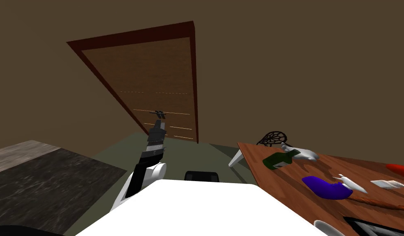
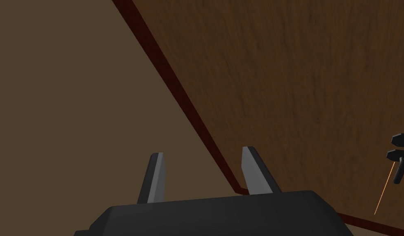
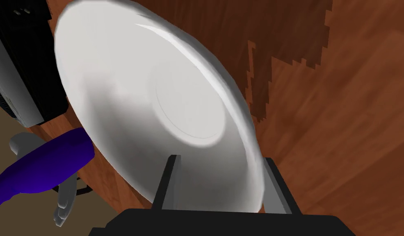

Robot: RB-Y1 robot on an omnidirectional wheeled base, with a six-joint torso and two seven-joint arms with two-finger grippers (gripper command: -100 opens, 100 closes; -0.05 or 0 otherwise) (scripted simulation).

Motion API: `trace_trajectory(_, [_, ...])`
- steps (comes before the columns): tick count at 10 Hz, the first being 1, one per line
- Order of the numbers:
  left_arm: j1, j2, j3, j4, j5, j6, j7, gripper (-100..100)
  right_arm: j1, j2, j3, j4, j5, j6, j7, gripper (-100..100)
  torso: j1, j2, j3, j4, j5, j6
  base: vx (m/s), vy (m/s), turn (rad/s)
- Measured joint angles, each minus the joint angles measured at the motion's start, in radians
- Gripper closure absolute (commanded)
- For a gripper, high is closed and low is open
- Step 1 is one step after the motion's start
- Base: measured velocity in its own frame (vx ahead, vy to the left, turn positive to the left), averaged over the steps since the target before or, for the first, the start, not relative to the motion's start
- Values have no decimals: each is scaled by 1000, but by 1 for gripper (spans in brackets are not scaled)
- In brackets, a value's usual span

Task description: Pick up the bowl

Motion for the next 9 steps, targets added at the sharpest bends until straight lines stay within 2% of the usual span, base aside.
trace_trajectory(3, [0, 0, 0, 0, 0, 0, 0, 0, 1, 0, 1, 0, 0, 0, 1, 100, 0, -2, -1, 0, 0, 0, 0, 0, 0])
trace_trajectory(4, [0, 0, 0, 0, 0, 0, 0, 0, 1, 0, 1, 0, 0, 0, 0, 0, 0, -2, -1, 0, 1, 0, 0, 0, 0])
trace_trajectory(5, [0, 0, 0, 0, 0, 0, 0, 0, 1, 0, 1, 0, 0, 0, 0, 100, 0, -2, -1, 0, 1, 0, 119, -54, -414])
trace_trajectory(6, [1, 0, 0, 0, 0, 0, 0, 0, 5, 6, -11, -6, 14, -14, 14, 100, -2, -7, -4, -2, 1, 3, 191, -82, -454])
trace_trajectory(9, [1, 0, 0, 0, 0, 0, 0, 0, 56, 28, -60, -52, 67, -62, 77, 100, -2, -15, -8, -3, 1, 0, 201, -46, -315])
